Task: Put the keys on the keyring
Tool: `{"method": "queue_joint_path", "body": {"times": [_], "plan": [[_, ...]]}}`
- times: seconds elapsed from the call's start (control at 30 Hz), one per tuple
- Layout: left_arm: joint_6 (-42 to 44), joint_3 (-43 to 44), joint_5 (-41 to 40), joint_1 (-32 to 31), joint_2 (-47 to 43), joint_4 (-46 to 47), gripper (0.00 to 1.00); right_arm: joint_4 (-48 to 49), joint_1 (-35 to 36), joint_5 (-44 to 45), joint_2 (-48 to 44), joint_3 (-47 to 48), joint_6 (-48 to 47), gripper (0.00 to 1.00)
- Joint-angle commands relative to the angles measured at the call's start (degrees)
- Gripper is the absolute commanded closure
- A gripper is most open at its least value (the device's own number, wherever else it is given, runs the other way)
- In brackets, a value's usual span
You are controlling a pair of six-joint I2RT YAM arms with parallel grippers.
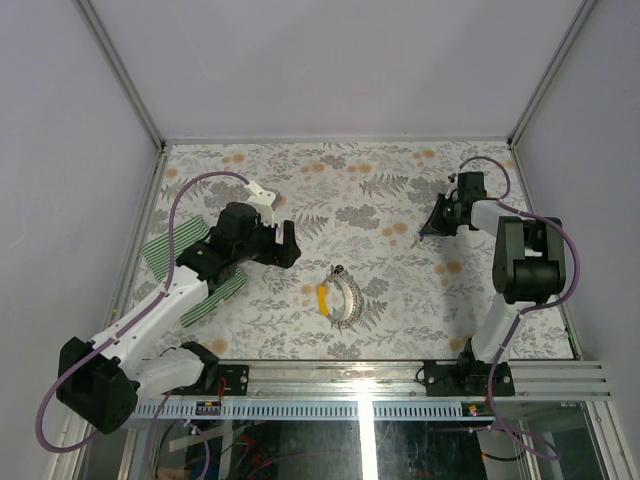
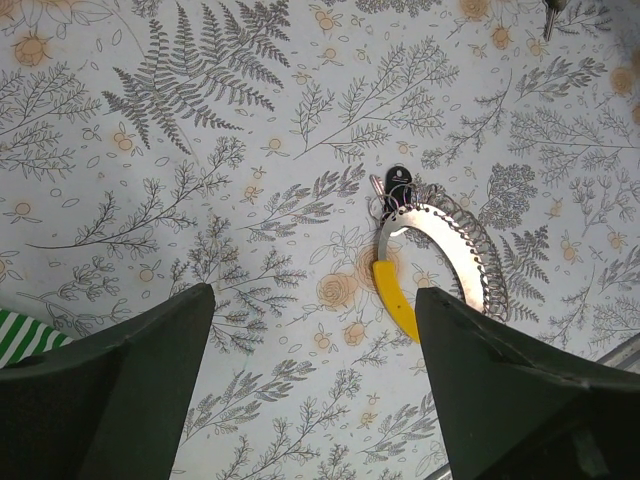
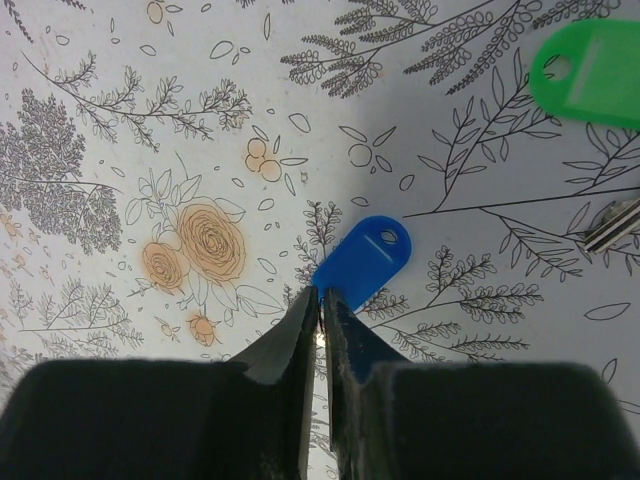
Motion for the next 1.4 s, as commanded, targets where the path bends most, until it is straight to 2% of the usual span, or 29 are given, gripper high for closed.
{"method": "queue_joint_path", "body": {"times": [0.0, 0.17, 0.4, 0.6, 0.8, 1.03, 1.23, 1.37], "plan": [[1.1, 0.6, 1.0, 0.3, 0.5, 3.0, 0.17, 0.3, -0.1, -1.0, 0.2, 1.9, -0.6, 0.91], [1.1, 0.6, 1.0, 0.3, 0.5, 3.1, 0.18, -0.2, -0.1, -0.6, -1.2, 2.0, -0.9, 1.0], [1.1, 0.6, 1.3, 0.3, 0.6, 3.1, 0.19, -0.8, 0.1, 1.6, -5.6, 0.3, -0.6, 1.0], [1.1, 0.7, 0.9, 0.4, 0.2, 3.3, 0.2, -3.2, 3.6, 6.7, -15.9, -4.3, -0.3, 1.0], [1.7, 0.6, -0.2, 0.4, -0.5, 3.2, 0.21, -11.0, 11.8, 14.3, -28.0, -10.7, -1.3, 1.0], [1.2, 0.1, 0.5, 0.4, -1.2, 3.8, 0.2, -23.3, 19.2, 17.0, -42.7, -16.0, 1.1, 1.0], [1.4, 0.3, 0.4, 0.4, -0.8, 3.1, 0.2, -38.4, 25.0, 16.8, -48.8, -15.0, 5.3, 1.0], [1.8, 0.5, 0.3, 0.4, -0.2, 2.4, 0.2, -45.4, 27.4, 15.3, -48.2, -14.3, 6.3, 1.0]]}}
